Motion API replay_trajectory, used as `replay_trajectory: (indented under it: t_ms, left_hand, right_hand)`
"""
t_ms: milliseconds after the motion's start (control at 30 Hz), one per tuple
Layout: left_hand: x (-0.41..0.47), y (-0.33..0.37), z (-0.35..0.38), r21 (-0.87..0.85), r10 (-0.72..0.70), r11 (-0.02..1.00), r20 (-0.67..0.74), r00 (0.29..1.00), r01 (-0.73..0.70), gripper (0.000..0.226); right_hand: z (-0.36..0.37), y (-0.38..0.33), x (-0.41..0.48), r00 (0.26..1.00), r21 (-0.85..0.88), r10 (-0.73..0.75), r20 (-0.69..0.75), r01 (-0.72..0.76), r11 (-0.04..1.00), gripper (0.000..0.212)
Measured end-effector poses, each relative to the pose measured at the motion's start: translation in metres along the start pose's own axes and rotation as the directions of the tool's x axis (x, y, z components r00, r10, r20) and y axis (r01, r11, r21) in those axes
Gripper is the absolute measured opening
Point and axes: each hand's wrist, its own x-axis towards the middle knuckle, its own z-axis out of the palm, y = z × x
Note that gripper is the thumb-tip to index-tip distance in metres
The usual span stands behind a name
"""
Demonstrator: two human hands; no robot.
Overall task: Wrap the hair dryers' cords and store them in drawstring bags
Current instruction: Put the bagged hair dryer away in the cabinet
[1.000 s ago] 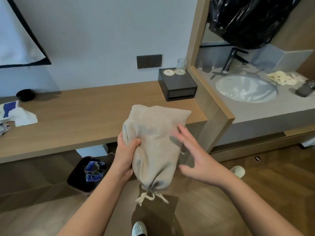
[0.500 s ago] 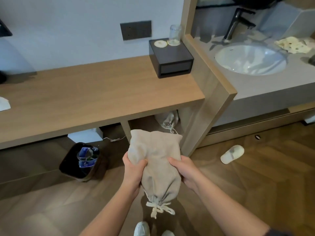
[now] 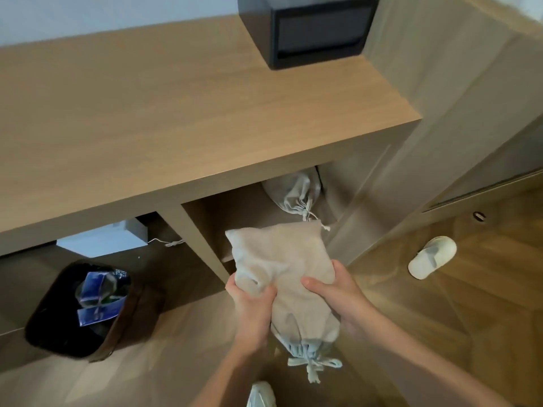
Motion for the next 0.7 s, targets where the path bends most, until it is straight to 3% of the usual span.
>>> replay_trajectory:
  t_ms: [167, 300, 333, 400, 500, 700]
  left_hand:
    - [0.097, -0.028, 0.012, 0.06, -0.018, 0.998, -0.069, 0.997, 0.022, 0.078]
    - [0.14, -0.028, 0.01, 0.078, -0.026, 0.996, -0.151, 0.988, 0.039, 0.049]
    - [0.15, -0.029, 0.012, 0.113, -0.01, 0.993, -0.177, 0.984, 0.03, 0.055]
    - [0.167, -0.028, 0.017, 0.167, -0.004, 0.985, -0.228, 0.974, 0.043, 0.076]
    - [0.184, -0.029, 0.021, 0.176, 0.003, 0.983, -0.262, 0.965, 0.045, 0.07]
    - [0.211, -0.03, 0.016, 0.159, 0.054, 0.987, -0.309, 0.949, -0.005, 0.049]
  right_hand:
    - [0.021, 0.01, 0.088, 0.997, -0.1, -0.065, 0.039, 0.068, 0.993, 0.04]
    - [0.044, 0.01, 0.137, 0.994, -0.146, -0.072, 0.082, 0.083, 0.986, 0.044]
    - [0.05, 0.011, 0.15, 0.994, -0.162, -0.073, 0.084, 0.086, 0.983, 0.045]
    - [0.058, 0.009, 0.171, 0.996, -0.184, -0.058, 0.072, 0.07, 0.98, 0.061]
    - [0.064, 0.0, 0.194, 0.995, -0.24, -0.022, 0.092, 0.044, 0.97, 0.089]
    - [0.087, -0.006, 0.227, 0.993, -0.346, -0.029, 0.115, 0.067, 0.936, 0.091]
